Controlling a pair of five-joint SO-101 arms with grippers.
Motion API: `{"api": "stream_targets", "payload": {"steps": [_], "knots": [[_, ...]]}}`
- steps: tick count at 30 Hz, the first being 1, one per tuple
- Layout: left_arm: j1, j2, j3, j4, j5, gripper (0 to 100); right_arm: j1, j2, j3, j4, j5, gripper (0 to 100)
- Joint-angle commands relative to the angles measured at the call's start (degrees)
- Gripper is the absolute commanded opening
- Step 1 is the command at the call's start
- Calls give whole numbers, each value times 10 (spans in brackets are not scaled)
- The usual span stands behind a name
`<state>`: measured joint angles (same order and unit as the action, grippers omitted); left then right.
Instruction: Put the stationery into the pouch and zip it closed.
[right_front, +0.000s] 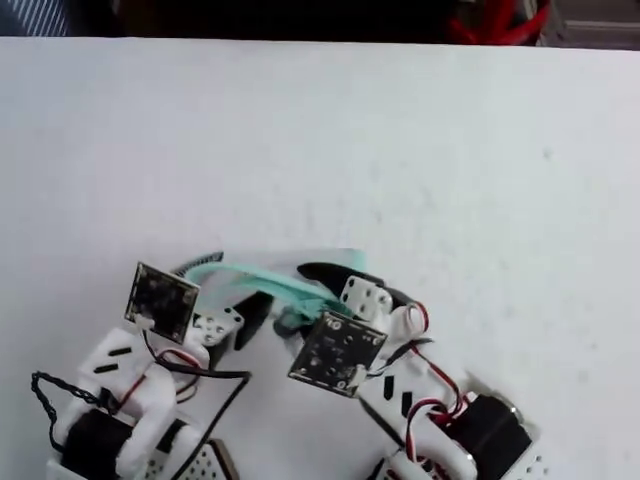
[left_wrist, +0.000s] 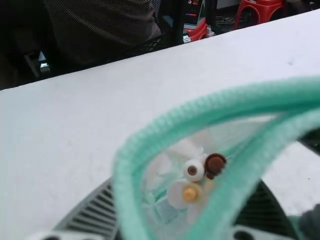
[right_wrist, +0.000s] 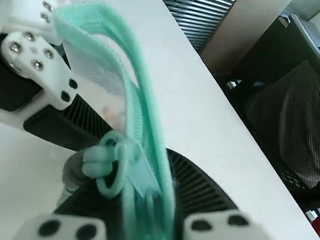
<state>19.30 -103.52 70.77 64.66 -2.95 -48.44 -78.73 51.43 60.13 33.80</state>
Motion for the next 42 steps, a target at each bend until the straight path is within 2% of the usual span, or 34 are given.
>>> {"api": "stream_targets", "payload": {"steps": [1, 7, 11, 16, 19, 23, 28, 36, 42], "knots": [[20, -5, -17, -8, 0, 264, -24, 0, 2, -19, 7, 20], [-59, -6, -113, 70, 11, 295, 80, 0, 4, -53, -22, 20], [-115, -6, -191, 102, 28, 305, 87, 0, 6, -40, -20, 20], [-120, -6, -219, 109, -6, 306, 87, 0, 5, -40, -32, 20], [-71, -2, -214, 108, -13, 303, 87, 5, 5, -39, -47, 20], [42, -1, -165, 86, -41, 301, 88, 1, 6, -44, -69, 20], [113, 39, -92, 26, -39, 291, 90, 0, 13, -44, -97, 20], [120, 124, -84, -33, -33, 284, 90, 0, 54, -74, -99, 20], [122, 125, -84, -50, -36, 143, 90, -1, 68, -90, -99, 20]]}}
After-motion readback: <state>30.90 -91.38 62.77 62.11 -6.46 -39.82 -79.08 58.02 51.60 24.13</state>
